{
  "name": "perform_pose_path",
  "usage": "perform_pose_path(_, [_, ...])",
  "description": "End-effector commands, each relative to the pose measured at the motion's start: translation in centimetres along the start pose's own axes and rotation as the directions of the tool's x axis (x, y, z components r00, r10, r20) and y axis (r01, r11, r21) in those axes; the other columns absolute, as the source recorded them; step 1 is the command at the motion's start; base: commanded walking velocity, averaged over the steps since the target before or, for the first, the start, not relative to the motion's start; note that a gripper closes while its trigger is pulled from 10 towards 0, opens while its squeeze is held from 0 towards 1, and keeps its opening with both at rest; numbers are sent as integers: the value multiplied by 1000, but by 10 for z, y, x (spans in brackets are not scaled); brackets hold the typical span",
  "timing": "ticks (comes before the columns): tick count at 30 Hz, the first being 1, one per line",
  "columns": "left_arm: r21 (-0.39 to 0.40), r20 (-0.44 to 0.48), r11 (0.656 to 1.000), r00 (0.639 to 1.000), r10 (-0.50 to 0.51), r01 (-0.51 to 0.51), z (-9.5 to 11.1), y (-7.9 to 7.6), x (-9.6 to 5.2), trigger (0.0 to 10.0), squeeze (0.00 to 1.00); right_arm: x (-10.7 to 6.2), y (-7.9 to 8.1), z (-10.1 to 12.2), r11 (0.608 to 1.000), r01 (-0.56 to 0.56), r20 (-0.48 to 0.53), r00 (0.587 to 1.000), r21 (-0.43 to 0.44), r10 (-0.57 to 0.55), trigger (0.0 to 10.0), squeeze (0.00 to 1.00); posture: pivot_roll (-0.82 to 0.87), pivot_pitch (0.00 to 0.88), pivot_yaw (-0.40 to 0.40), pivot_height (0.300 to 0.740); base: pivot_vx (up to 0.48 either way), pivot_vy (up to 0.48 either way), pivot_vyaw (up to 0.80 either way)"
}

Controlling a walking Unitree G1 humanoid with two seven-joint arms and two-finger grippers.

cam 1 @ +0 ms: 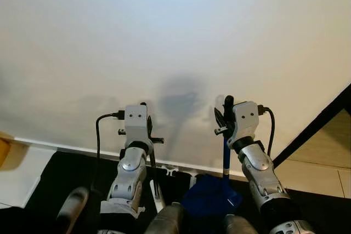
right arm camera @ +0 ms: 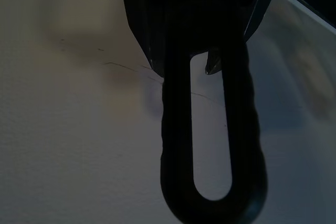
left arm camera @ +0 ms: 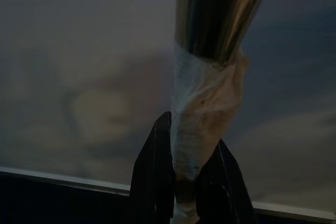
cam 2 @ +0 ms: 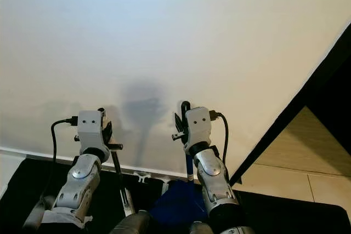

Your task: Sweep floor

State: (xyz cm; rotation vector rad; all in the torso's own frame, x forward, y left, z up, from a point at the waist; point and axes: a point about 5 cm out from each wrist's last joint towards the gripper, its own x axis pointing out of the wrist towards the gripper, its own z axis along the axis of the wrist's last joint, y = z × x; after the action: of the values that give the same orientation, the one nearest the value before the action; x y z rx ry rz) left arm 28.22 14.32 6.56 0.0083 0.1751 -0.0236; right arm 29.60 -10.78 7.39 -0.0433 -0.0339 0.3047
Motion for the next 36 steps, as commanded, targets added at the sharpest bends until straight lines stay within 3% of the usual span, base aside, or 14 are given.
perform_pose_path(1, [2, 22, 1000, 1000, 4, -4, 4, 1, 0, 10000, 0, 1, 1, 3, 1000, 4, 21, 1000, 4, -5, 10000, 0, -32, 97, 59, 740, -480, 0, 0])
perform_pose_path(25, [3, 19, 1000, 1000, 4, -4, 3, 1, -1, 10000, 0, 0, 3, 1, 1000, 0, 17, 1000, 6, 0, 10000, 0, -32, 98, 61, 740, -475, 0, 0])
perform_pose_path(36, [5, 23, 1000, 1000, 10, -11, 3, 2, -1, 10000, 0, 0, 3, 1, 1000, -1, 17, 1000, 5, 1, 10000, 0, -32, 97, 60, 740, -61, 0, 0])
